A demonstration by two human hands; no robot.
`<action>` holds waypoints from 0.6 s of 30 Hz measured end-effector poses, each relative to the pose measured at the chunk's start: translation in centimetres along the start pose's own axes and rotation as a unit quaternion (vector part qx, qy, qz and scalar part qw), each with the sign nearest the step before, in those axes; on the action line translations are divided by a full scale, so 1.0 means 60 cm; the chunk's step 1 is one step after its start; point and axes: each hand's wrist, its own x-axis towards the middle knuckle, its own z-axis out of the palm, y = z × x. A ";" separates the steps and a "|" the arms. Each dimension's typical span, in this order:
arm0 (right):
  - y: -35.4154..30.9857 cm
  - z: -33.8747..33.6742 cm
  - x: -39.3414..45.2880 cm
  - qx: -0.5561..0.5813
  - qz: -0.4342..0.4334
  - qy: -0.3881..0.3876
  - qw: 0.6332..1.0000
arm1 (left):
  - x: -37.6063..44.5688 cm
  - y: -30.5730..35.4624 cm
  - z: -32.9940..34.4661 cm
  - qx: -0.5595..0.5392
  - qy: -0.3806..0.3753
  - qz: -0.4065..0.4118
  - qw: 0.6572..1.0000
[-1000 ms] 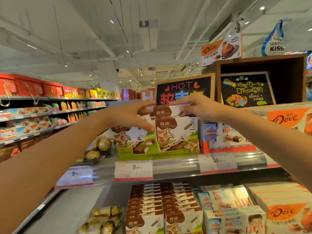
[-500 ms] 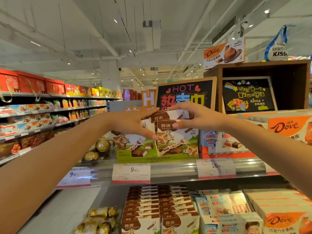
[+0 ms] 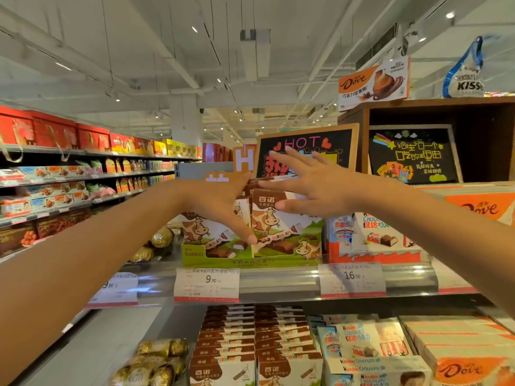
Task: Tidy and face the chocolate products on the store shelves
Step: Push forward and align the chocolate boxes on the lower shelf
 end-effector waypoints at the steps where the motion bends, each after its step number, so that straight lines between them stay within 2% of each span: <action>1: -0.006 -0.001 0.004 -0.033 -0.012 0.001 0.999 | -0.003 0.000 0.001 0.005 0.002 0.001 1.000; 3: -0.018 0.001 0.013 -0.069 -0.027 -0.011 0.997 | -0.007 -0.004 -0.002 0.004 0.025 0.018 1.000; 5: -0.023 0.001 0.017 -0.052 -0.026 -0.029 0.998 | -0.016 -0.011 -0.008 -0.031 0.046 0.026 0.998; 7: -0.021 -0.006 0.010 0.002 -0.021 -0.036 0.999 | -0.030 -0.018 -0.014 -0.061 0.057 0.020 0.996; 11: -0.007 -0.021 -0.001 0.159 -0.003 0.028 0.987 | -0.059 -0.047 0.000 -0.067 0.121 0.048 0.989; 14: -0.008 -0.019 0.007 0.186 0.020 0.015 0.982 | -0.071 -0.063 0.021 -0.112 0.172 0.059 0.977; 16: -0.013 -0.013 0.015 0.162 0.020 0.015 0.987 | -0.069 -0.065 0.025 -0.045 0.185 0.053 0.980; 18: -0.014 -0.010 0.017 0.153 0.017 0.019 0.988 | -0.061 -0.060 0.024 0.078 0.171 0.063 0.980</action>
